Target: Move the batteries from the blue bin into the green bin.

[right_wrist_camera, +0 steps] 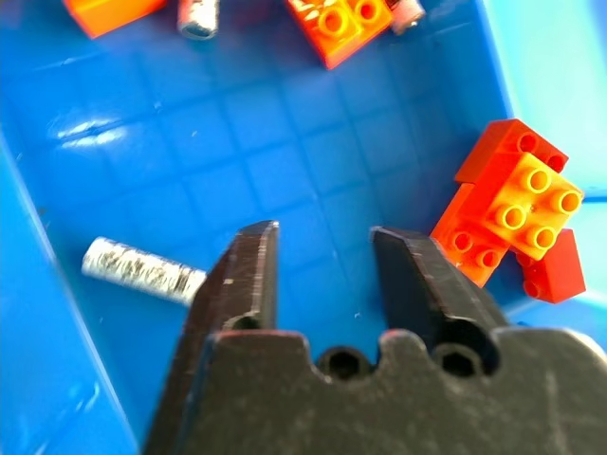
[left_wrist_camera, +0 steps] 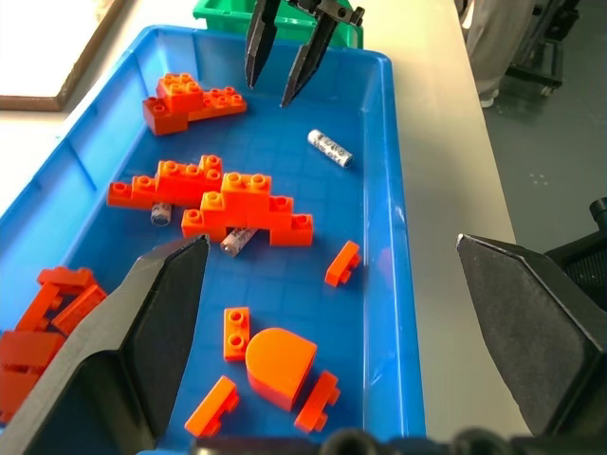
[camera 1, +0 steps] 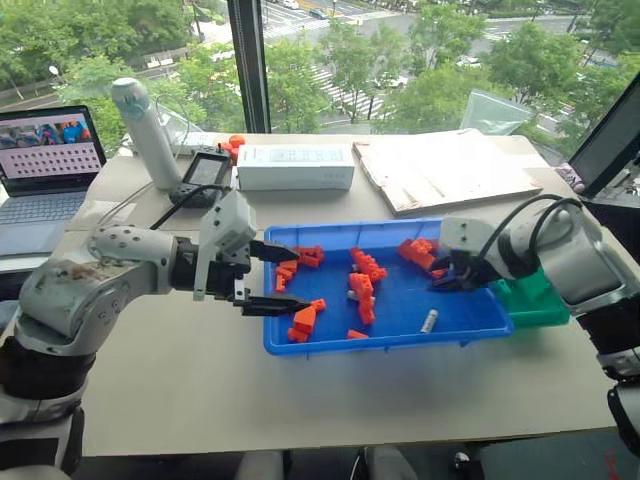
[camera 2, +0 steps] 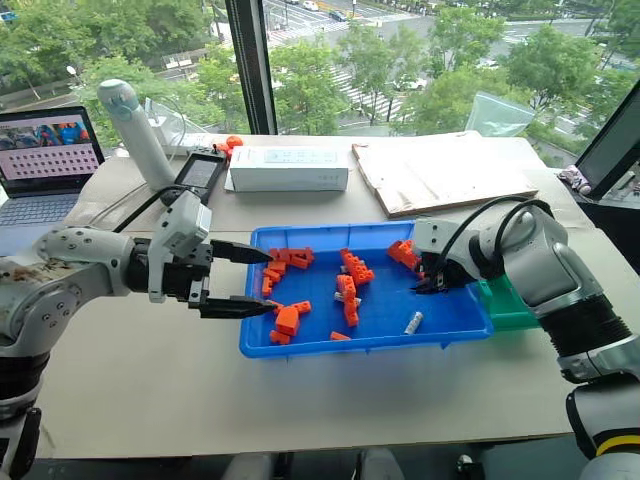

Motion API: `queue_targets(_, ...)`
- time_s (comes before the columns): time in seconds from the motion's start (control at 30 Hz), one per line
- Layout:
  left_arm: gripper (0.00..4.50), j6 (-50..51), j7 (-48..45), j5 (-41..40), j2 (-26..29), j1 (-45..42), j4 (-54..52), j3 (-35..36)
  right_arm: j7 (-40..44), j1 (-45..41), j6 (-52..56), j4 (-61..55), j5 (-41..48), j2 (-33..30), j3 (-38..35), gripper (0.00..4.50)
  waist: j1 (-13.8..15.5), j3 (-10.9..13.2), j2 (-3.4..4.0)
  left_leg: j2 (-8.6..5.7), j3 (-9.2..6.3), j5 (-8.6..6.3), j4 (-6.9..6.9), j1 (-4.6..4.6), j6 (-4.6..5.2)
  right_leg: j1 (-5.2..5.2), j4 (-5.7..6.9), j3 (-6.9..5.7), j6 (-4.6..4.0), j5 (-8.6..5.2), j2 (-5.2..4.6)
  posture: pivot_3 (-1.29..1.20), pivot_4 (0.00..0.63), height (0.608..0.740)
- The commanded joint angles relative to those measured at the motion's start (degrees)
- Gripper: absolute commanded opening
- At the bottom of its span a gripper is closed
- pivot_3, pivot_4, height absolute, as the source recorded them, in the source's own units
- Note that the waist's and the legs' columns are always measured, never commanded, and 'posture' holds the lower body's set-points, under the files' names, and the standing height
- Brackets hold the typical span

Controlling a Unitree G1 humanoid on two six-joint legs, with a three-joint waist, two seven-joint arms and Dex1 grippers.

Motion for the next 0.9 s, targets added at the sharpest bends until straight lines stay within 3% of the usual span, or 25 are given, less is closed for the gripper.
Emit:
queue_targets(0.03,4.50,-0.18,0.31,-0.55,0.43,-0.51,-1.05,1.17,1.42,1.06,0.04,-0.16,-2.13,0.59,-1.92,0.63,0.05,0.00,0.00,0.00,-0.01,0.00,0.00,0.00,0.00,0.01,0.00,0.00,0.00,0.00,0.00,0.00,0.150,0.740)
queue_targets(0.07,4.50,-0.28,0.33,-0.44,0.36,-0.69,-0.91,1.03,0.96,1.42,1.04,-0.19,-2.76,0.73,-2.16,0.30,0.11,0.00,0.00,0.00,-0.01,0.00,0.01,0.00,0.00,0.01,0.00,0.00,0.00,0.00,0.00,0.00,0.150,0.740)
queue_targets(0.1,4.50,-0.32,0.35,-0.39,0.31,-0.81,-0.82,0.95,0.77,1.63,1.64,-0.21,-3.18,0.83,-2.45,0.24,0.15,0.00,0.00,-0.01,-0.01,0.00,0.01,0.00,0.00,0.02,0.00,0.00,0.00,0.00,0.00,0.00,0.150,0.740)
queue_targets(0.37,4.50,-1.08,0.90,-0.88,-2.17,-2.33,0.63,0.61,-1.14,-2.12,28.69,-5.96,6.01,1.21,-16.85,0.24,0.34,0.00,0.00,0.01,-0.03,0.03,0.04,0.03,-0.04,0.03,0.09,-0.01,-0.01,0.02,0.00,0.00,0.150,0.740)
queue_targets(0.63,4.50,-3.77,-1.34,1.53,-5.21,-4.83,3.80,-2.29,-10.83,-11.70,46.30,1.32,1.10,-8.20,-26.16,0.24,1.33,0.02,0.03,-0.07,-0.01,-0.04,0.01,-0.03,-0.12,-0.05,0.00,-0.05,-0.01,0.02,-0.07,0.00,0.150,0.740)
queue_targets(0.7,4.50,-4.93,-1.68,2.73,-5.85,-5.75,5.30,-3.24,-12.49,-11.48,51.15,3.09,1.94,-8.72,-28.16,0.24,1.29,0.01,0.02,-0.07,0.00,-0.06,-0.01,-0.02,-0.12,-0.08,-0.11,-0.06,-0.02,0.02,-0.09,0.00,0.150,0.740)
queue_targets(0.8,4.50,-5.31,-1.72,3.22,-7.43,-7.20,7.45,-3.93,-21.83,-9.43,57.73,5.11,3.20,-7.80,-34.26,0.24,0.94,0.01,0.02,-0.04,0.08,-0.06,-0.03,-0.03,-0.13,-0.03,-0.11,-0.01,-0.07,0.06,-0.11,0.00,0.150,0.740)
queue_targets(0.9,4.50,-4.94,-2.20,2.82,-8.30,-7.82,8.26,-4.19,-26.84,-3.47,66.30,0.92,4.95,-7.92,-39.34,0.24,0.87,0.01,0.02,-0.03,0.10,-0.03,-0.05,-0.04,-0.08,-0.08,0.01,0.04,-0.06,0.06,-0.11,0.00,0.150,0.740)
